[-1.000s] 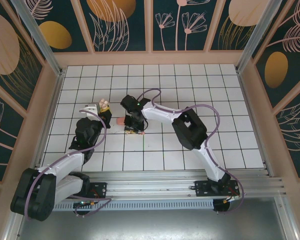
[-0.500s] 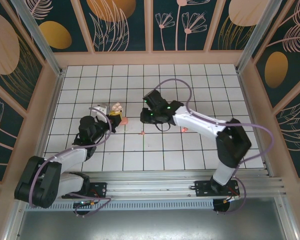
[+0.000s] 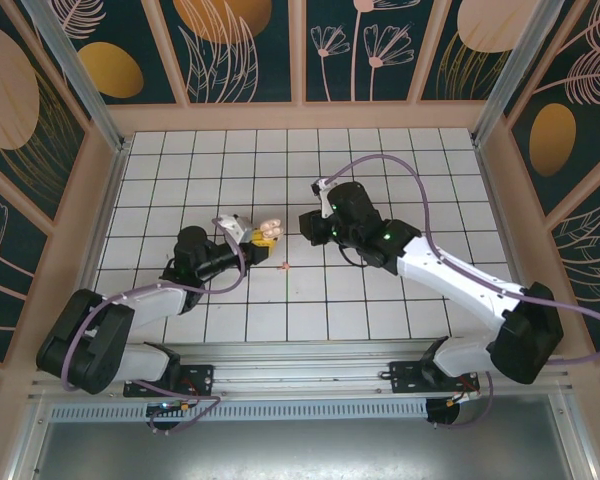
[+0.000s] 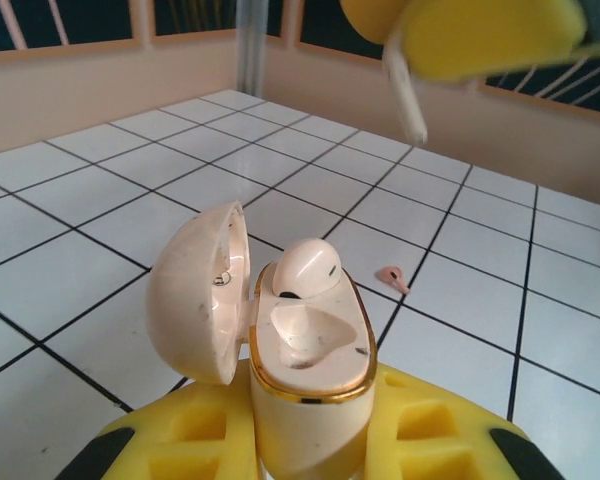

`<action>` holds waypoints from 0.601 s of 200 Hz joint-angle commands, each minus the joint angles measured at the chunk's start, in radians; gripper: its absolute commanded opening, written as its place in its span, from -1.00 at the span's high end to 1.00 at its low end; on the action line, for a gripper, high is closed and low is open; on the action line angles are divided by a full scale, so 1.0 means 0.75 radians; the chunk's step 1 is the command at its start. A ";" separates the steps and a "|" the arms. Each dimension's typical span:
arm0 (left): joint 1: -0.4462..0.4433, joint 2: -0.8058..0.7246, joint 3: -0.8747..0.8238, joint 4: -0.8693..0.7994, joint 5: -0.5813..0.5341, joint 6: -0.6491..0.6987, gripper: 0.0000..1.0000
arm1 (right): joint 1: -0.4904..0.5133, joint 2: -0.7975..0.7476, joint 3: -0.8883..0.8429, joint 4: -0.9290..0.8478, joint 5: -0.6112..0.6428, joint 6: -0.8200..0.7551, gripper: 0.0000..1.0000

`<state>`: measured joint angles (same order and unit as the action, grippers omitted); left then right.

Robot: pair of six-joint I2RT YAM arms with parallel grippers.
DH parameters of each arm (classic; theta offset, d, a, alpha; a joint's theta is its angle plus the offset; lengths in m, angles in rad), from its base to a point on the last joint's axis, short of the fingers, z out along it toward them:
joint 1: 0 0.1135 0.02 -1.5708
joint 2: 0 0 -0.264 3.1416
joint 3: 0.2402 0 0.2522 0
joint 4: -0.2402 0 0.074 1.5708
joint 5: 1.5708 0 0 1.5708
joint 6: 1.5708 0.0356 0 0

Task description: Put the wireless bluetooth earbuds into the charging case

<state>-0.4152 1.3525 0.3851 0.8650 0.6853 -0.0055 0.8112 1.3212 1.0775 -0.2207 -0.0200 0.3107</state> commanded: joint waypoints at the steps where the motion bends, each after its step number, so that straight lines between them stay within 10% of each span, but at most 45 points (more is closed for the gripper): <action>1: -0.028 0.020 0.046 0.061 0.092 0.137 0.76 | 0.006 -0.057 -0.029 0.118 -0.043 -0.116 0.59; 120: -0.044 0.034 0.075 0.128 0.123 0.081 0.75 | 0.091 0.077 -0.020 0.259 -0.176 -0.204 0.59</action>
<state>-0.4419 1.3731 0.4198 0.8936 0.7525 0.0746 0.8680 1.3605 1.0702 -0.0803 -0.1341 0.1802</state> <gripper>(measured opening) 0.189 0.207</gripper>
